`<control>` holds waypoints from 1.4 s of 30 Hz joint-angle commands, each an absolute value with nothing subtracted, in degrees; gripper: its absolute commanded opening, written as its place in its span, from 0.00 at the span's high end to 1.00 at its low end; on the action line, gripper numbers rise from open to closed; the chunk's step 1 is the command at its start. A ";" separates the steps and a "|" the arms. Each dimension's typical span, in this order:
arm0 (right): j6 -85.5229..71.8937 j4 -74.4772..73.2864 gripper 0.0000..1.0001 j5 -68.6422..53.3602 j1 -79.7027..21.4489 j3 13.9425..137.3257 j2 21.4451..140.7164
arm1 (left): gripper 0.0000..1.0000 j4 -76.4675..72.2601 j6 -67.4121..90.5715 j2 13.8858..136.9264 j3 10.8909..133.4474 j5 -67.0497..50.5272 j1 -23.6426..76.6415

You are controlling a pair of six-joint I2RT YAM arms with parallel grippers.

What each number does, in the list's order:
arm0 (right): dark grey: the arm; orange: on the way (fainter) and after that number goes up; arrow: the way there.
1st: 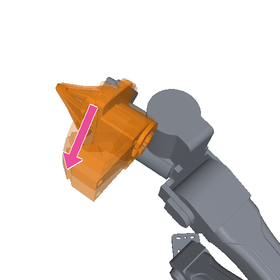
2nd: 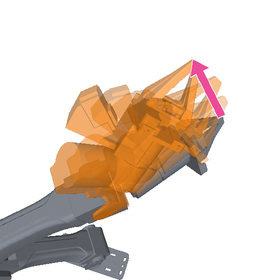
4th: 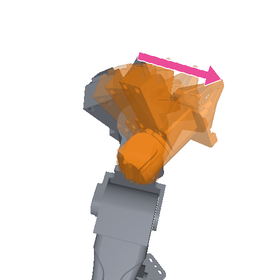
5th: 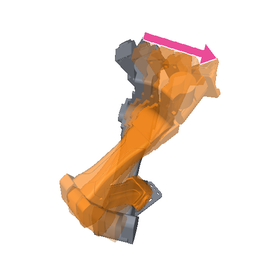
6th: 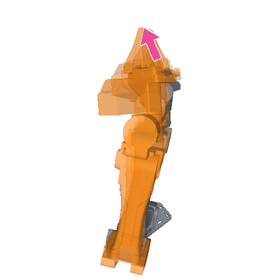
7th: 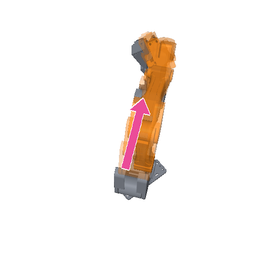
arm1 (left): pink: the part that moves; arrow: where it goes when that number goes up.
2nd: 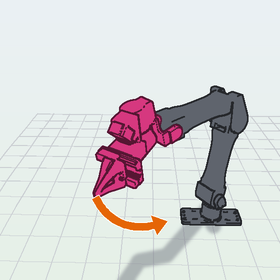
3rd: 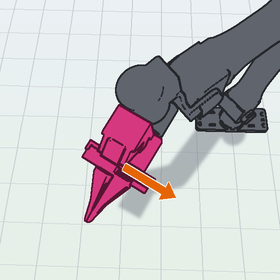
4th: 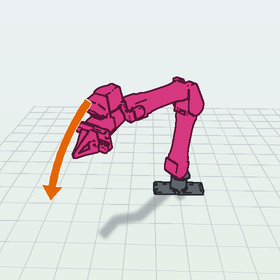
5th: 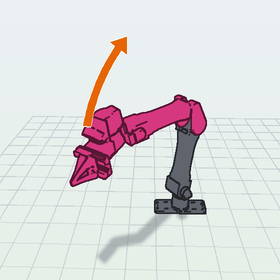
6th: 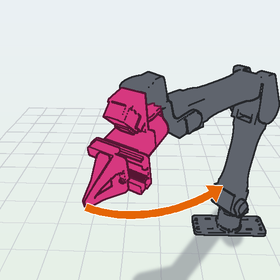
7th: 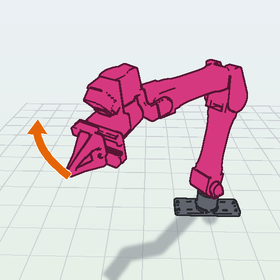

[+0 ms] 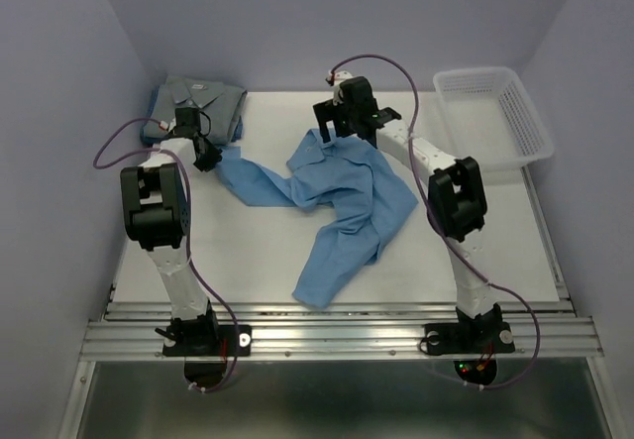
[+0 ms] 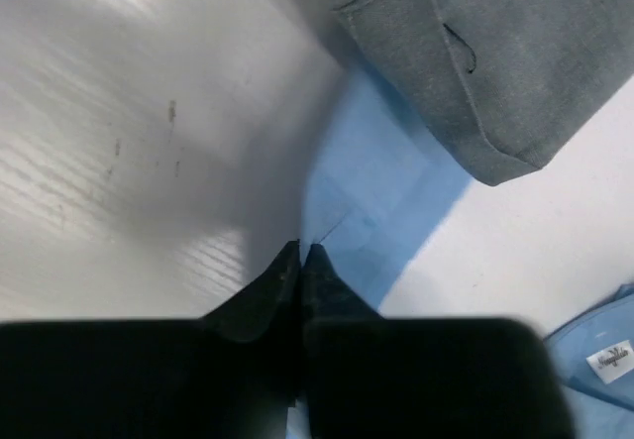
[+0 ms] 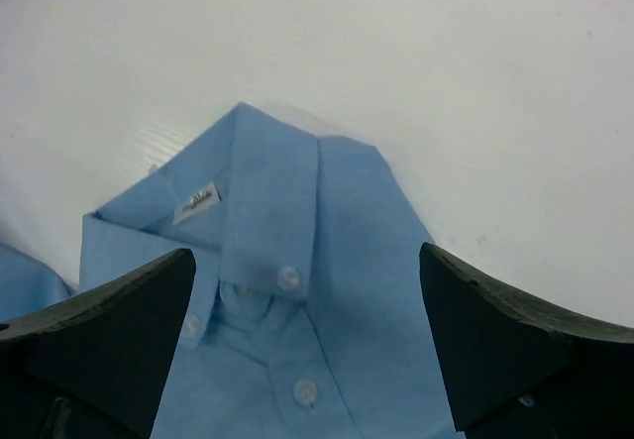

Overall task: Fold and stack the long sleeve shirts
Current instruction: Flatten the shirt out

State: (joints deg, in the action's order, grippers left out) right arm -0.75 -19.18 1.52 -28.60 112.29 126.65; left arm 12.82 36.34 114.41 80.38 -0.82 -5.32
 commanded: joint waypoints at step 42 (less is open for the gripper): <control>6.06 16.43 0.99 6.86 -11.78 140.25 113.91 | 1.00 21.36 31.38 97.66 135.35 3.96 -14.67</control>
